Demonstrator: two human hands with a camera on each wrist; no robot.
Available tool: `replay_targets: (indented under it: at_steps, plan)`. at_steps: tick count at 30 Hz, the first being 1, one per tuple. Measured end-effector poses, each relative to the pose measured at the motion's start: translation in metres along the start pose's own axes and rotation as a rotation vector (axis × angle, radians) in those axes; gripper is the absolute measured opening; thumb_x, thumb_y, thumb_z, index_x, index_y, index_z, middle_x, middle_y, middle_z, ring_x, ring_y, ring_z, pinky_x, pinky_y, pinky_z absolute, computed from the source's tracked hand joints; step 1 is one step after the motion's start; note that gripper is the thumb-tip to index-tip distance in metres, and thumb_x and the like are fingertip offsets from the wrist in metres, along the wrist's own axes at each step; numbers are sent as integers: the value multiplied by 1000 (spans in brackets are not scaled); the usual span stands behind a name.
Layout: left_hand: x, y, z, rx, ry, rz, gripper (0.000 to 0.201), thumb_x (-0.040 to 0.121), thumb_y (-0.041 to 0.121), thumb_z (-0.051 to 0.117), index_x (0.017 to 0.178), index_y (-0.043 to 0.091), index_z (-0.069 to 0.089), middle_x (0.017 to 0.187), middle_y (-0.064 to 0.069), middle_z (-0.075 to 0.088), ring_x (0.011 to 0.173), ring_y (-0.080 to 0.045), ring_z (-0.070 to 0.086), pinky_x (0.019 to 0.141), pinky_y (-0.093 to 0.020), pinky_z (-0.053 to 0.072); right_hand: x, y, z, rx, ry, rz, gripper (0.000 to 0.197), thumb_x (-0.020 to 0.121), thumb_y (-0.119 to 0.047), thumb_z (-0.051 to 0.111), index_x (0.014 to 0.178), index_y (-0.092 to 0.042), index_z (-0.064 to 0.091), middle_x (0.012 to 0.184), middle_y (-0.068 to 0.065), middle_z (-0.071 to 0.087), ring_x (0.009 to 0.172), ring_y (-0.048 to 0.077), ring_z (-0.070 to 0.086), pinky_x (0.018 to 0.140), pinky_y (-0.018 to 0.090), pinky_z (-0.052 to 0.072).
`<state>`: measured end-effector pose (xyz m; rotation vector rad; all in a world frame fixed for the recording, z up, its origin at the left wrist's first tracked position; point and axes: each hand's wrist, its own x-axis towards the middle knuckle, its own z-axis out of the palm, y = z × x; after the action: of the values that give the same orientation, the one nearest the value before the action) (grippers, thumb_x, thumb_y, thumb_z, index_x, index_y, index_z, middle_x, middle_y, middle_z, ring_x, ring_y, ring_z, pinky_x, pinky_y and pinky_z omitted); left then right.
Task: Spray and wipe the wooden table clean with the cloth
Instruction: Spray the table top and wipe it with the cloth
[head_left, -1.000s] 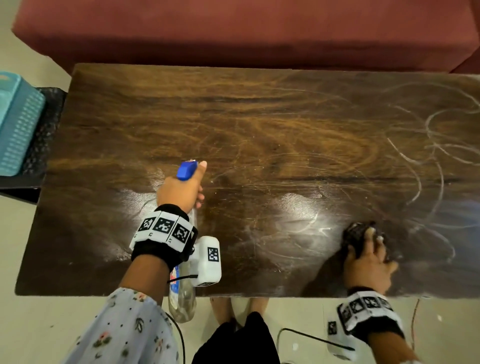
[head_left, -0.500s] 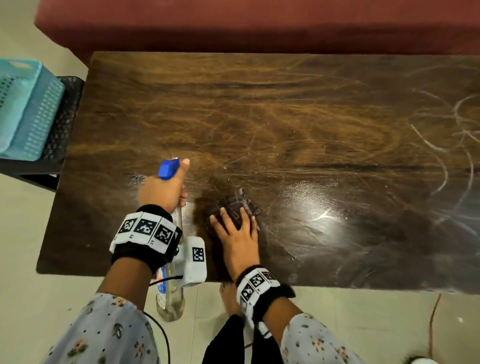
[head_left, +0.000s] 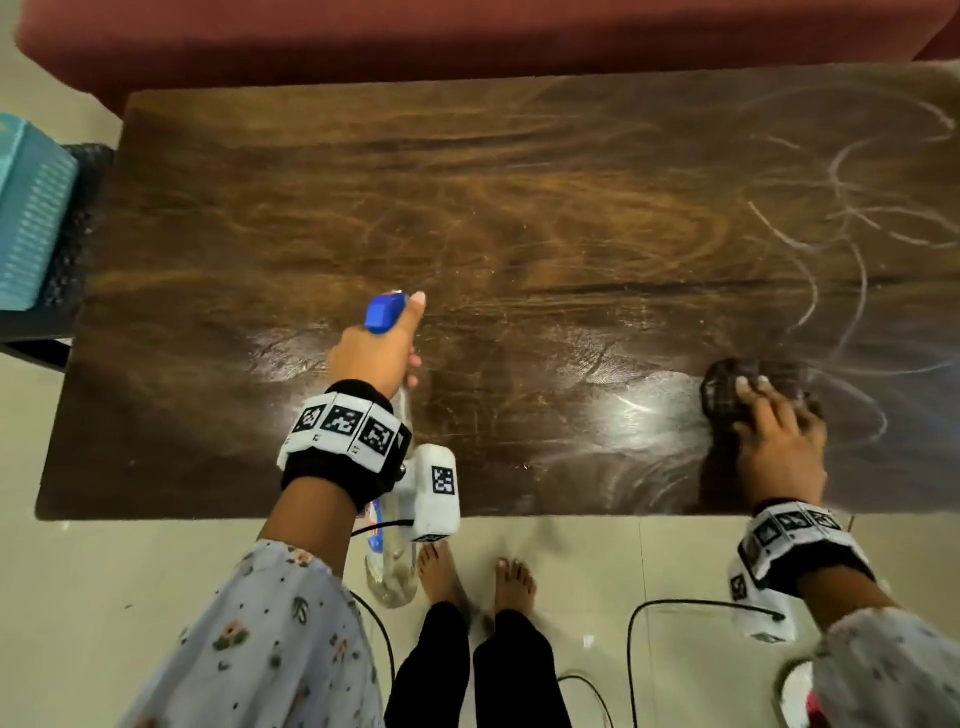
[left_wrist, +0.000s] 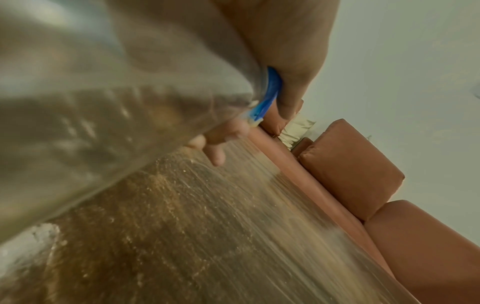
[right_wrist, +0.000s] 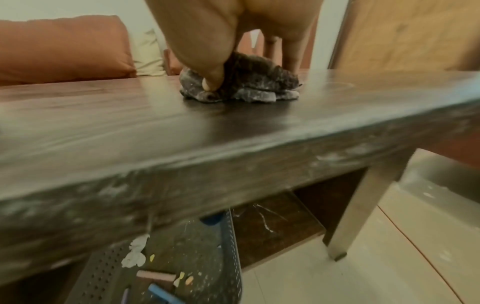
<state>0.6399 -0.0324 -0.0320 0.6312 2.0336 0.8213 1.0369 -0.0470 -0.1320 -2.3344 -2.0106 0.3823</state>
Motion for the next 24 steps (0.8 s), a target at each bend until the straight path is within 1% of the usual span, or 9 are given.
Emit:
replay_targets:
  at_steps: [3,5,7,9,13,16,18,21,24]
  plan:
    - [-6,-8,1,-16,-4,-8,41,78,60,60,69,21,60,55,-1,60,40,-18,53,57,-29,42,-38,16,14,43,50,65,46,89,-22,38,134,-17,45,143,12,44,123,43,42,103,43,28]
    - [-11,-14,-5,-27,2,-20,35,82,57,59,72,23,61,58,-1,60,42,-18,52,58,-29,44,-71,13,20,76,110,87,46,87,-20,41,132,-13,47,140,17,46,123,42,45,102,48,35]
    - [-14,-20,-16,-44,17,-26,33,84,54,58,70,24,60,59,-1,60,45,-17,52,60,-30,44,-86,-4,25,108,94,177,48,86,-21,43,133,-17,45,140,17,46,118,44,49,97,52,41]
    - [-13,-25,-29,-55,36,-38,37,84,54,59,68,21,60,57,0,62,47,-17,54,60,-30,46,-91,-41,31,80,51,180,53,83,-30,39,135,-23,44,139,14,47,111,47,51,94,48,38]
    - [-7,-44,-60,-80,114,-70,42,80,55,63,63,17,61,40,7,59,61,-24,63,68,-37,51,-115,-162,39,69,-36,-54,47,83,-29,51,130,-27,52,132,8,56,104,50,51,84,56,45]
    - [-3,-56,-79,-61,151,-79,44,79,56,63,62,16,61,39,9,60,59,-25,63,72,-38,52,-127,-244,50,142,-167,-190,58,82,-20,63,135,-34,44,143,-1,46,120,46,43,92,61,40]
    - [-2,-64,-88,-51,167,-82,43,78,56,64,62,16,61,39,8,60,57,-25,62,71,-39,52,-133,-283,58,140,-196,-325,63,74,-21,72,131,-36,48,139,-4,51,119,40,50,88,60,44]
    - [-4,-76,-94,-38,177,-80,45,76,57,65,59,16,60,39,6,60,64,-30,64,75,-45,52,-151,-301,70,8,-231,-550,74,55,-22,82,121,-40,56,126,-9,62,107,30,62,77,49,53]
    - [-8,-78,-94,-32,179,-81,46,76,59,64,59,16,60,42,3,61,61,-29,63,75,-43,53,-161,-273,74,-50,-178,-687,86,49,-14,83,124,-43,52,127,-13,60,110,27,59,77,46,53]
